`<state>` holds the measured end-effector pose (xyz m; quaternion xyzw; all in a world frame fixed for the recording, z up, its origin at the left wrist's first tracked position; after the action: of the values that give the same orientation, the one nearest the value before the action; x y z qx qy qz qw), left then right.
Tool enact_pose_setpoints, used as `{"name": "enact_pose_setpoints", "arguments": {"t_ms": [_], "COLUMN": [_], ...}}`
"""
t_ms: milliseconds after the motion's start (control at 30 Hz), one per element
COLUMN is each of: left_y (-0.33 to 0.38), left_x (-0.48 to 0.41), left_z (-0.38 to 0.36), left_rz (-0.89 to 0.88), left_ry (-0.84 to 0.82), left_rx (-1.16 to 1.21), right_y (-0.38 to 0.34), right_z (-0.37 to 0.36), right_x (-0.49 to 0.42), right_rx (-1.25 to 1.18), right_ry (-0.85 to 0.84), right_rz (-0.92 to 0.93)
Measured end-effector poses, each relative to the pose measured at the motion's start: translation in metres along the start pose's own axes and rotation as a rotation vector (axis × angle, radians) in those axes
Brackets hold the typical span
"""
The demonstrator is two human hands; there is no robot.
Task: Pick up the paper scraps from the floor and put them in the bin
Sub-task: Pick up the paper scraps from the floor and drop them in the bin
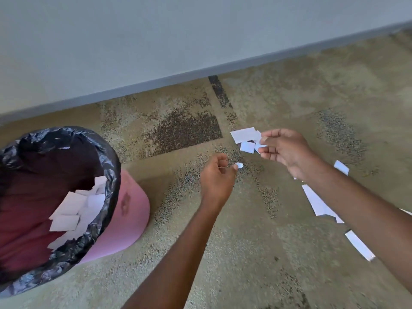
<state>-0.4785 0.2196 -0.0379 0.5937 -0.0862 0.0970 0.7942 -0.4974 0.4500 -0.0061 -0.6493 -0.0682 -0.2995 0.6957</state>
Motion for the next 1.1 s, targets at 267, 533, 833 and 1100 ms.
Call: {"name": "enact_pose_setpoints", "arguments": {"t_ms": [267,533,833,1100], "left_y": [-0.04,-0.046,-0.034,-0.017], "left_x": [-0.043,-0.058,-0.088,-0.113], "left_z": [-0.073,-0.076,-0.075,-0.114], "left_rz": [-0.159,-0.28,-0.129,-0.131], "left_ry": [-0.144,-0.069,-0.041,-0.094], "left_rx": [-0.556,-0.545,-0.236,-0.545], "right_y": [0.044,0.048,0.063,0.063], "right_z": [0.05,0.024,0.019,0.01], "right_x": [-0.033,-0.068,-0.113,-0.128], "right_rx": [0.115,0.542,0.757,0.843], "right_ry": [0.106,0.087,0.112,0.133], "right_rz": [-0.035,0.117,0.064,0.07]}}
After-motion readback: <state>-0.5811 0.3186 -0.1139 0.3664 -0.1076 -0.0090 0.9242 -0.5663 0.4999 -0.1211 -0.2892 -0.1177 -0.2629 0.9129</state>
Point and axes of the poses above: each hand's wrist, its own x-axis away from the middle knuckle, its own z-axis out of the back of the hand, y = z × x, the point moved 8 cm from there along -x, towards the middle knuckle, and after that the axes turned 1 degree about x, right-handed, at the moved point
